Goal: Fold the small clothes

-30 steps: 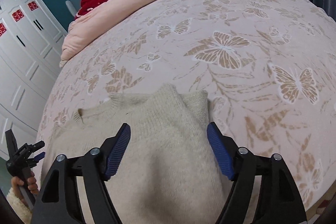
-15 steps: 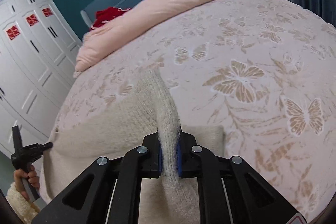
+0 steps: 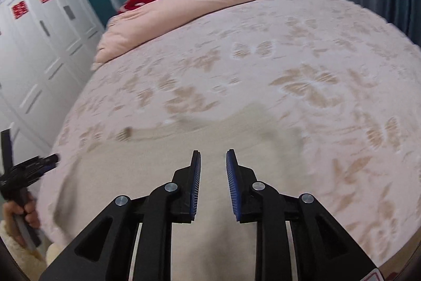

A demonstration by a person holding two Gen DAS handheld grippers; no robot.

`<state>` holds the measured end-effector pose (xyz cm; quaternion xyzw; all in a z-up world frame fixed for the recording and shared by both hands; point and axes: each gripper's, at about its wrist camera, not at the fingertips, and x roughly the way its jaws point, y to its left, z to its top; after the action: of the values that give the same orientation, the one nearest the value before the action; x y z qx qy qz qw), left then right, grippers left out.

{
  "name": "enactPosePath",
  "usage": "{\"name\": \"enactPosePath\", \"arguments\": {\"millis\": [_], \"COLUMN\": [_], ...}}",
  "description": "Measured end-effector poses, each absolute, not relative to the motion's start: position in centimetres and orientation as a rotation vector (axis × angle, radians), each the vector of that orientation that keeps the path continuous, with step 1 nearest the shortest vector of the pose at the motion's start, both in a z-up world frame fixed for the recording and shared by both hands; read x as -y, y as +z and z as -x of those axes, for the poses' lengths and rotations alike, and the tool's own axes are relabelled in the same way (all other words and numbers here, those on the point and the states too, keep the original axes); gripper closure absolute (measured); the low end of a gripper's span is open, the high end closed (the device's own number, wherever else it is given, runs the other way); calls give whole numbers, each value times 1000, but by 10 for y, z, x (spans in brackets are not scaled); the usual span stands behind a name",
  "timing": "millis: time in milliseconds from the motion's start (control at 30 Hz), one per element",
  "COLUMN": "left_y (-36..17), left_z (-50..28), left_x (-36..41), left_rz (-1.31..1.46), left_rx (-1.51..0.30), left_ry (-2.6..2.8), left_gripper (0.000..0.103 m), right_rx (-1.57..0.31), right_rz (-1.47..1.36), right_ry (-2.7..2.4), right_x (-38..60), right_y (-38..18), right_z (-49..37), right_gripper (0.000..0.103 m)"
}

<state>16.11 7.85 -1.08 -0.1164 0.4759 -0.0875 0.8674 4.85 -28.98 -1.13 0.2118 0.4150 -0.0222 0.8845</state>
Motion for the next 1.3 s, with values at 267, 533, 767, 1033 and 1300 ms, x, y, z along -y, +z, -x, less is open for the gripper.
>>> {"name": "enactPosePath", "arguments": {"millis": [267,533,767,1033,1300], "left_y": [-78,-91,-49,-55,-71], "left_z": [-84,-79,-84,-73,-54], "left_x": [-31,-108,-90,-119,-133], "left_rz": [135,297,277,243,317], "left_rx": [-1169,-1189,-1055,-1080,-1126], "left_ry": [-255,-244,-174,-120,-114], "left_gripper": [66,92,45,47,45], "right_rx": [-1050,-1042,-917,-1013,-1010], "right_rz": [-383,-616,-488,-425,-386], "right_ry": [180,-257,-167,-399,48], "right_x": [167,355,312,335,207], "right_y": [-68,-91,-34,-63,-22], "right_z": [-32,74,25,8,-76], "right_gripper": [95,103,92,98,96]}}
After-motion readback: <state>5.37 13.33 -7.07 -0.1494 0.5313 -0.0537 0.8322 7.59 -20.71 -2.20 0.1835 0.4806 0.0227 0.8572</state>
